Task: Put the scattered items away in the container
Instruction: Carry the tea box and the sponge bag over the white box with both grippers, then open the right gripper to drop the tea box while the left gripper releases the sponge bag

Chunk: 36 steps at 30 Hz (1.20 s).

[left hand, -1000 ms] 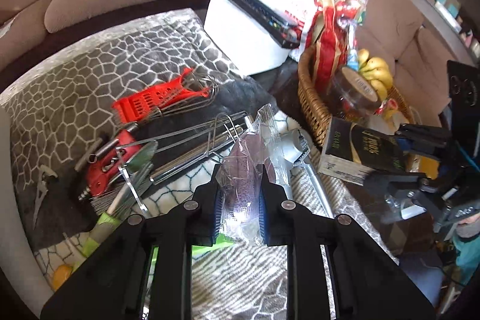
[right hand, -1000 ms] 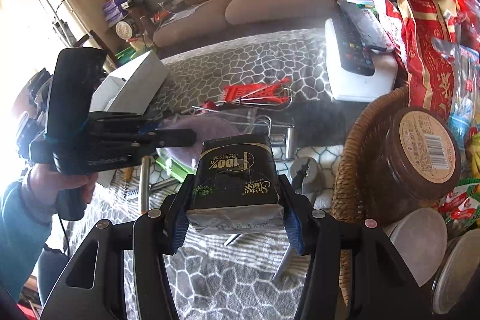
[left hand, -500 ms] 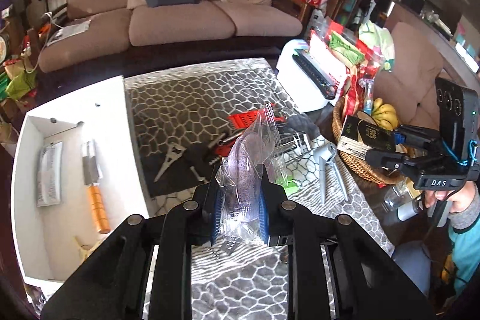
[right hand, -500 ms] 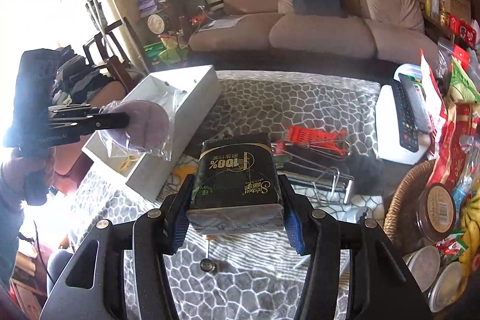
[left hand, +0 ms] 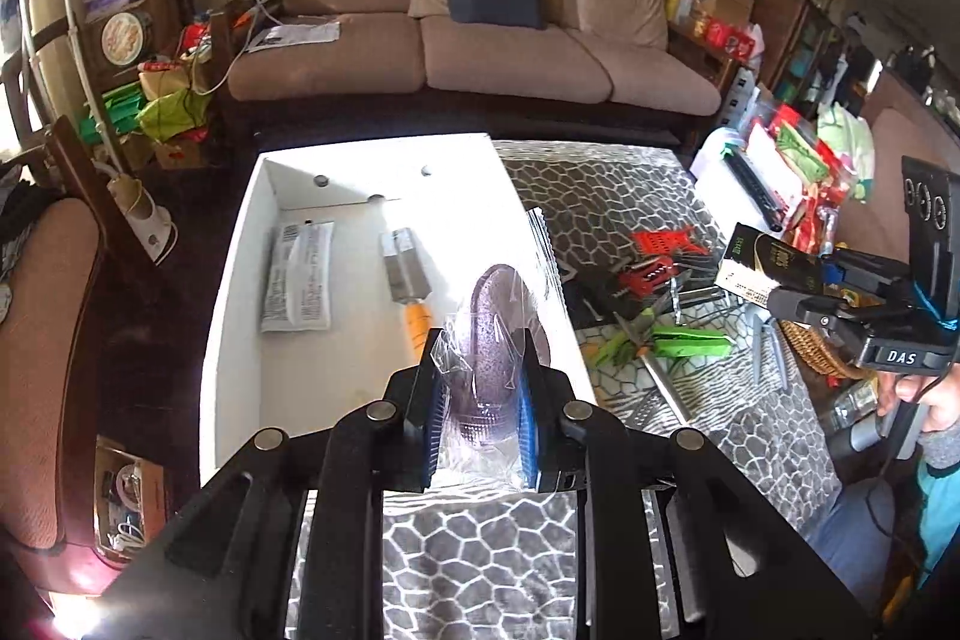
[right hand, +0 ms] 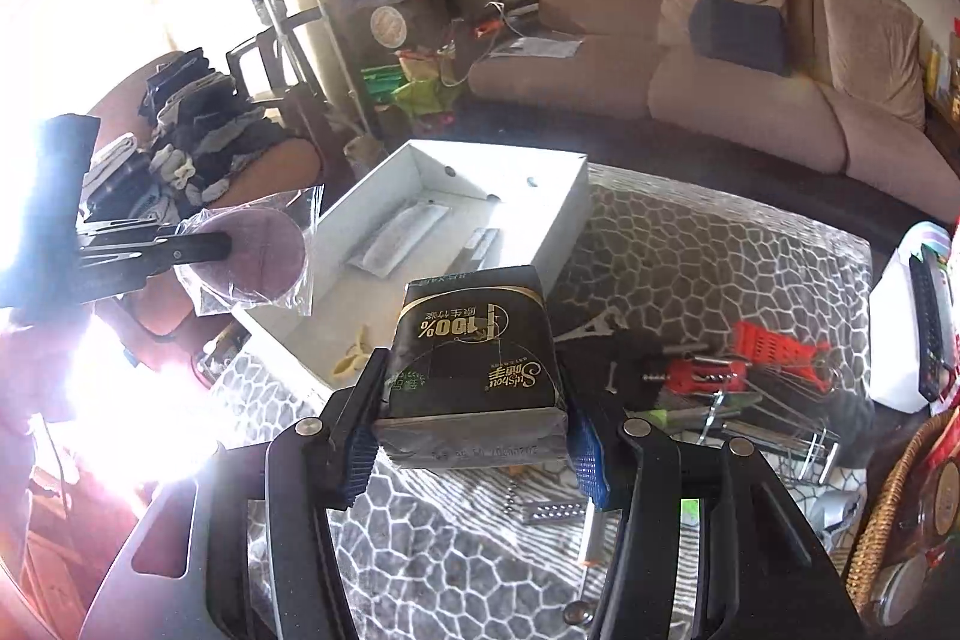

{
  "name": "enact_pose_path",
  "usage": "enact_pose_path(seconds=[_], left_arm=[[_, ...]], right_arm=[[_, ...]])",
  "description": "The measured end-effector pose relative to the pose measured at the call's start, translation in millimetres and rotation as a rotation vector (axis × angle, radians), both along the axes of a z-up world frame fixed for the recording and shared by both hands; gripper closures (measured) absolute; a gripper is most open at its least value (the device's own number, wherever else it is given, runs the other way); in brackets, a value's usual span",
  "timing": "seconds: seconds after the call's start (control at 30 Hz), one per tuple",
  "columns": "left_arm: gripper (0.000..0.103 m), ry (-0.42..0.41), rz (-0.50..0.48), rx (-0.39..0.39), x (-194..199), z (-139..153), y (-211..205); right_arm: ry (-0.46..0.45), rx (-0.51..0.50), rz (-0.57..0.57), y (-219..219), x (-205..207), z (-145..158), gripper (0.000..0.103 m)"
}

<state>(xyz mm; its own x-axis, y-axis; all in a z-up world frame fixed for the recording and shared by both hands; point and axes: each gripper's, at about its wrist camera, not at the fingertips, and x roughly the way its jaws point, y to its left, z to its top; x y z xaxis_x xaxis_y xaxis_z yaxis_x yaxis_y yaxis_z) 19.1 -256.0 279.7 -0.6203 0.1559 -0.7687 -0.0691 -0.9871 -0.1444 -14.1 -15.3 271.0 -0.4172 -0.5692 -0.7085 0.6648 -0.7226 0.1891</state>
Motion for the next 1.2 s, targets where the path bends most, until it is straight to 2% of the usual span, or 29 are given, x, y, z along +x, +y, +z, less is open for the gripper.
enact_pose_path(seconds=[0.27,0.47,0.6,0.8,0.93,1.2], left_arm=[[0.084,-0.031,0.099,0.024,0.9,-35.4,-77.4],[0.084,-0.081,0.146,0.044,-10.6,-74.6,-121.3],[0.084,-0.112,0.15,0.046,-23.7,-97.1,-131.8],[0.084,-0.133,0.141,0.046,-35.3,-114.7,-138.8],[0.084,-0.148,0.146,0.039,-38.7,-123.9,-145.8],[0.084,-0.162,0.14,0.035,-48.2,-133.7,-142.3]], right_arm=[[-0.044,0.028,0.049,-92.3,-11.0,-32.1,0.049],[-0.098,0.053,0.066,-156.5,-25.5,-72.2,0.049],[-0.143,0.084,0.066,-188.5,-39.0,-103.0,0.049],[-0.219,0.126,0.06,-229.7,-65.6,-143.0,0.049],[-0.23,0.21,0.061,-255.9,-75.8,-163.5,0.049],[-0.266,0.277,0.019,-265.2,-94.2,-189.9,0.047]])
